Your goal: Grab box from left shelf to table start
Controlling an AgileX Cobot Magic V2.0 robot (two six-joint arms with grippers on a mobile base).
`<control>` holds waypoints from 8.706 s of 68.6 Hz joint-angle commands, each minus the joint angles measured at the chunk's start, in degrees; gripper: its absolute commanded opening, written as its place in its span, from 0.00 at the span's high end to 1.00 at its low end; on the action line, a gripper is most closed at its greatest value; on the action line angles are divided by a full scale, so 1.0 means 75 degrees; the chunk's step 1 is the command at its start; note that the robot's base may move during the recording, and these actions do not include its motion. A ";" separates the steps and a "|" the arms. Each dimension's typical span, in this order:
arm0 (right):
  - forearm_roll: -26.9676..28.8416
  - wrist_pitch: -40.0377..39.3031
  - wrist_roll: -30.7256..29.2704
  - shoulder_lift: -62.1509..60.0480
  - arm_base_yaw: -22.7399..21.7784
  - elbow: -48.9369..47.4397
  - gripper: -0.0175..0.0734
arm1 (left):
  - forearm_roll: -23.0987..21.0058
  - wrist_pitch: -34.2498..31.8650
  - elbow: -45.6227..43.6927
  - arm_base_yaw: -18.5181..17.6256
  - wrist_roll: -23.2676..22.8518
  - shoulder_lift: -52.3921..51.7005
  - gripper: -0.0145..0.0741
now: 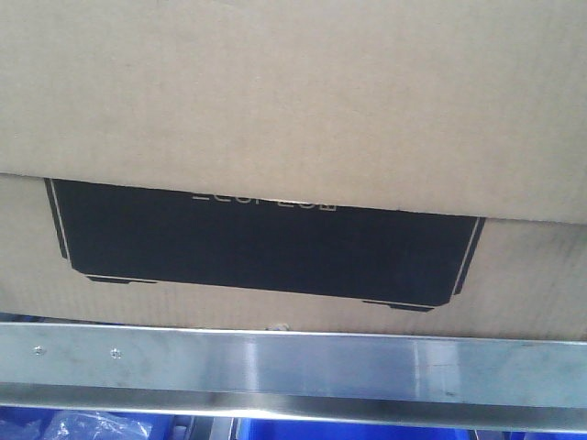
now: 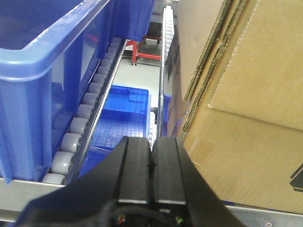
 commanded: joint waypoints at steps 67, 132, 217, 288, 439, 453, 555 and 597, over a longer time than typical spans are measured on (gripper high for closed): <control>-0.0040 -0.0718 -0.0019 -0.0065 -0.0030 0.0020 0.74 | 0.0113 0.0116 -0.2731 0.0014 -0.0049 0.0817 0.90; -0.0040 -0.0717 -0.0027 -0.0065 -0.0030 0.0020 0.74 | 0.0662 0.6673 -1.0738 -0.1626 -0.0584 0.8190 0.47; 0.0808 0.2817 -0.0028 0.1234 -0.0030 -0.4124 0.22 | 0.1706 0.8600 -1.2332 -0.1399 -0.0904 1.0754 0.47; 0.1331 0.6112 -0.0433 1.0044 -0.0015 -0.9769 0.40 | 0.1778 0.8545 -1.2332 -0.1399 -0.0904 1.0754 0.55; 0.2704 0.4525 -0.0433 0.0624 -0.0015 -0.6384 0.75 | 0.1039 0.4355 -0.6661 -0.1987 -0.1667 0.1209 0.94; 0.2704 0.4468 -0.0433 0.0624 -0.0015 -0.6384 0.75 | 0.1039 0.4355 -0.6661 -0.1987 -0.1667 0.1209 0.94; 0.2704 0.4550 -0.0433 0.0624 -0.0022 -0.6382 0.75 | 0.1039 0.4355 -0.5503 -0.1987 -0.1667 0.1222 0.94; 0.2704 0.4550 -0.0433 0.0624 -0.0022 -0.6382 0.75 | 0.1039 0.4355 -0.4115 -0.1987 -0.1667 0.1222 0.95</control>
